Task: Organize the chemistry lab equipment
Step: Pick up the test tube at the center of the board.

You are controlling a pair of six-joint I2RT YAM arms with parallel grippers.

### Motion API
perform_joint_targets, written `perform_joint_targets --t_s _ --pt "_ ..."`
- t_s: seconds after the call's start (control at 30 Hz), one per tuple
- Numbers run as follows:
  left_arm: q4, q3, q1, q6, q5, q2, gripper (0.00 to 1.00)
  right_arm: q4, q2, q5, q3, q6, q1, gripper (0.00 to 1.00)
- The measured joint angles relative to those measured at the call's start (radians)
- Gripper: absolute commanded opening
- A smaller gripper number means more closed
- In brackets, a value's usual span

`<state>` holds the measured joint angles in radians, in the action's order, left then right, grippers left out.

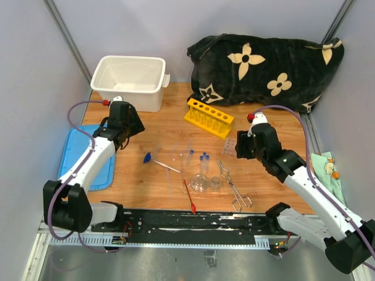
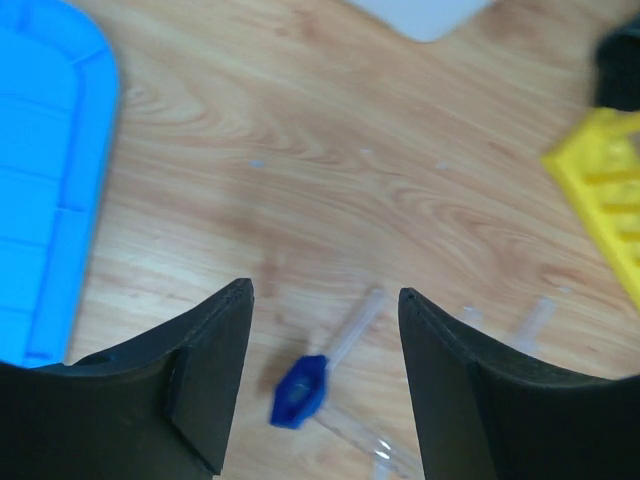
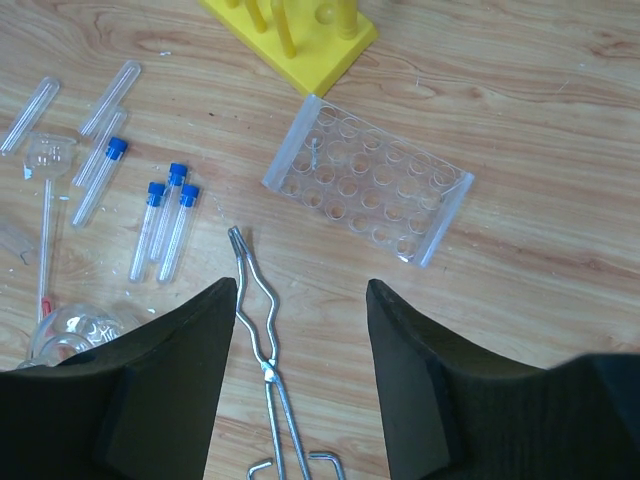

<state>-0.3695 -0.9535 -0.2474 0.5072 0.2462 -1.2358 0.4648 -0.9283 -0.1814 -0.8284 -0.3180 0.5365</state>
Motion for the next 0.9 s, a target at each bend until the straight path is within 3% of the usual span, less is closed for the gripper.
perform_joint_targets --t_s 0.1,0.23,0.37,0.67,0.9 --pt "-0.018 0.001 0.091 -0.015 -0.054 -0.064 0.66 0.005 0.001 0.013 -0.018 0.008 0.0 0.56" --pt "-0.032 -0.005 0.099 -0.048 -0.139 -0.114 0.66 0.004 0.001 0.025 -0.027 0.022 0.0 0.56" --pt "-0.031 -0.037 0.063 -0.087 -0.172 -0.158 0.65 -0.005 -0.027 0.044 -0.027 0.031 0.0 0.56" --pt "-0.042 -0.101 -0.089 -0.178 -0.1 -0.29 0.62 -0.02 -0.095 0.084 -0.027 0.034 0.0 0.55" --pt "-0.079 -0.101 -0.111 -0.199 -0.038 -0.34 0.51 -0.036 -0.095 0.085 -0.027 0.037 0.0 0.55"
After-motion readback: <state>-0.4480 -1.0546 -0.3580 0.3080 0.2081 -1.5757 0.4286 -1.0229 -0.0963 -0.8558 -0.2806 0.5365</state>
